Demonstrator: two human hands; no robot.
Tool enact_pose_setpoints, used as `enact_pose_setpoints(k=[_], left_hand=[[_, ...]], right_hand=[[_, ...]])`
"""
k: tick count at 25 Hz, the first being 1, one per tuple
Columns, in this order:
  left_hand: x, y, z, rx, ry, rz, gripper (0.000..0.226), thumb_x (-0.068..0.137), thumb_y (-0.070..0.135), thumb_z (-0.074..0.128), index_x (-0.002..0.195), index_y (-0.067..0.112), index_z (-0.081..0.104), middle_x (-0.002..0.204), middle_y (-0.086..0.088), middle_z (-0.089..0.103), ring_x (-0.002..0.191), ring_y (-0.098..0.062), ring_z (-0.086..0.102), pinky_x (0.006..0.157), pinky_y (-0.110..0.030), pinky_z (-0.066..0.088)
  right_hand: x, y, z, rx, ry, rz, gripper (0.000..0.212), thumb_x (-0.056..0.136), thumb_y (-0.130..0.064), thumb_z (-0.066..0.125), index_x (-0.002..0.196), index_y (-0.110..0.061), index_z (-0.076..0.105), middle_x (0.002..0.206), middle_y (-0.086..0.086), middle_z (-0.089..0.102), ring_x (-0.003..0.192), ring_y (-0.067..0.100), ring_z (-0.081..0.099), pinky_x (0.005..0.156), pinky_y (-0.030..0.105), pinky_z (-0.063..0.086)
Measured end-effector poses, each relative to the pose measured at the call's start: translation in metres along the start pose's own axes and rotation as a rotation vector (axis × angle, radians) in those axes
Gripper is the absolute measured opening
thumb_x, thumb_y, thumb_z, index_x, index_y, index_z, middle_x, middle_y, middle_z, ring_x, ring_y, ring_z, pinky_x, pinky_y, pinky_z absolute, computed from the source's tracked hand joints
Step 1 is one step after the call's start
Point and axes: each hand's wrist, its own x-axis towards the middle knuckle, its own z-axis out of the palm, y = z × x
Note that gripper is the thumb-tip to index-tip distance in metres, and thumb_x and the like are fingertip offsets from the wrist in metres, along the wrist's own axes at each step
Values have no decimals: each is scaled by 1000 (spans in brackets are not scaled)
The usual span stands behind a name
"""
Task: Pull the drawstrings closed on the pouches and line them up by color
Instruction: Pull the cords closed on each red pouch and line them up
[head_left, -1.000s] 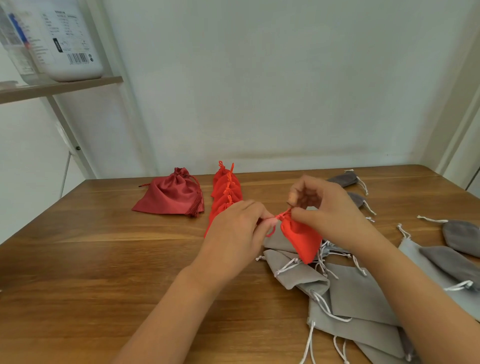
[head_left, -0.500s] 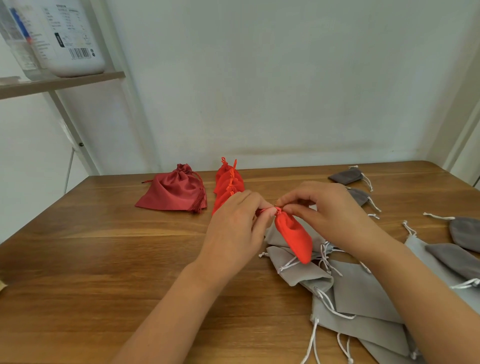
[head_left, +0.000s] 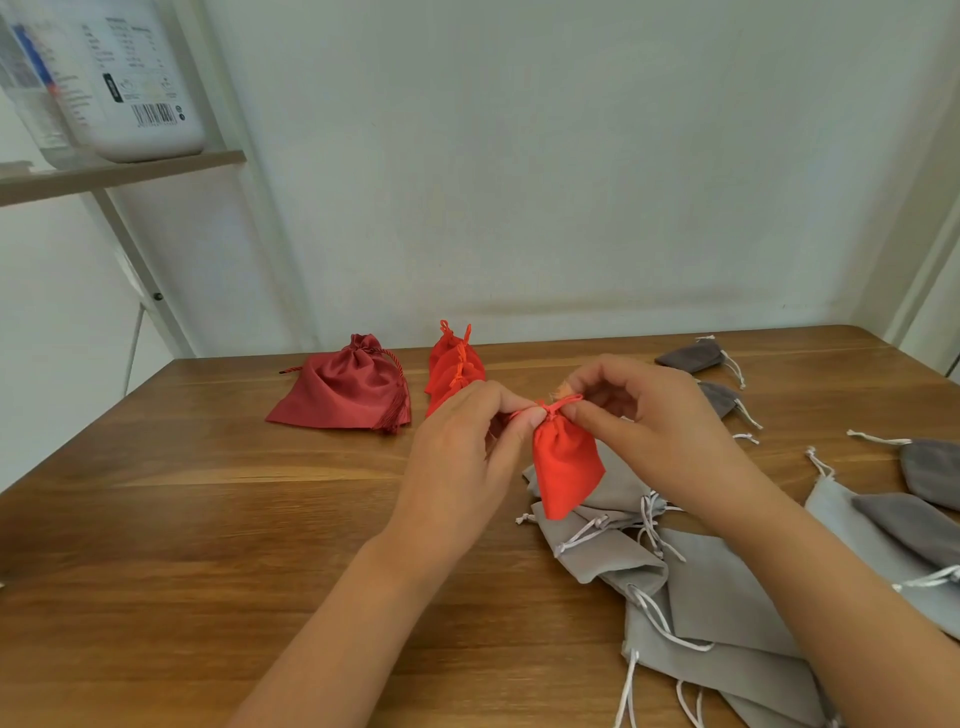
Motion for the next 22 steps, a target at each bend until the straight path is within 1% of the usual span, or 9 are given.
enact_pose_setpoints(k=[2, 4, 8, 10, 12, 16, 19, 20, 22], left_hand=[[-1, 2, 1, 6, -22, 7, 17, 91, 26, 59, 83, 12, 64, 79, 7, 64, 76, -7, 56, 68, -16, 41], [-2, 6, 2, 49, -61, 41, 21, 93, 29, 56, 82, 13, 62, 77, 7, 62, 75, -6, 54, 67, -12, 37], [-2, 8, 2, 101, -105, 100, 23, 94, 30, 51, 80, 14, 59, 75, 10, 57, 74, -3, 49, 67, -8, 32], [-2, 8, 1, 70, -91, 90, 23, 93, 30, 51, 81, 14, 60, 75, 10, 58, 74, -4, 51, 66, -10, 34], [-2, 8, 0, -3, -37, 45, 21, 93, 30, 54, 82, 14, 62, 76, 10, 60, 73, -5, 54, 65, -12, 37], [0, 6, 0, -115, 36, -73, 10, 91, 23, 57, 84, 18, 62, 75, 12, 65, 72, -1, 58, 64, -10, 39], [-1, 5, -1, -159, 16, -110, 10, 92, 22, 56, 86, 16, 63, 77, 12, 66, 74, 1, 60, 64, -9, 39], [-1, 5, -1, -172, 8, -114, 10, 92, 22, 57, 86, 17, 63, 77, 13, 66, 74, 1, 59, 64, -10, 39], [-1, 5, 0, -227, -9, -142, 9, 92, 20, 57, 84, 20, 63, 76, 13, 66, 72, 1, 59, 64, -13, 41]], right_hand=[[0, 0, 0, 86, 76, 32, 16, 83, -8, 69, 82, -24, 68, 77, -5, 70, 77, 15, 66, 76, 38, 55], [2, 1, 2, 213, 145, 96, 15, 82, -4, 68, 78, -19, 69, 74, -2, 71, 74, 20, 67, 76, 38, 56], [3, 2, 5, 430, 142, 227, 10, 84, 3, 63, 79, -5, 66, 70, 4, 68, 69, 17, 63, 75, 37, 51], [3, -1, 3, 506, 105, 192, 10, 85, 5, 61, 81, -4, 63, 76, 8, 68, 72, 16, 64, 74, 32, 52], [3, -3, -2, 552, 51, 117, 10, 84, 5, 60, 84, -6, 62, 80, 10, 69, 76, 16, 64, 72, 26, 52], [4, -2, -5, 538, -43, 78, 18, 82, 3, 63, 96, -8, 64, 74, 1, 70, 74, 13, 64, 74, 22, 53], [2, -3, -6, 463, -85, 20, 31, 81, -1, 66, 109, -14, 66, 87, 5, 73, 84, 20, 68, 80, 25, 55], [0, -4, -6, 403, -78, -11, 33, 81, -2, 67, 111, -18, 67, 91, 4, 73, 87, 20, 69, 81, 26, 55], [-2, -5, -7, 265, -46, -79, 31, 83, -4, 68, 107, -23, 70, 93, -2, 72, 86, 16, 68, 77, 22, 54]])
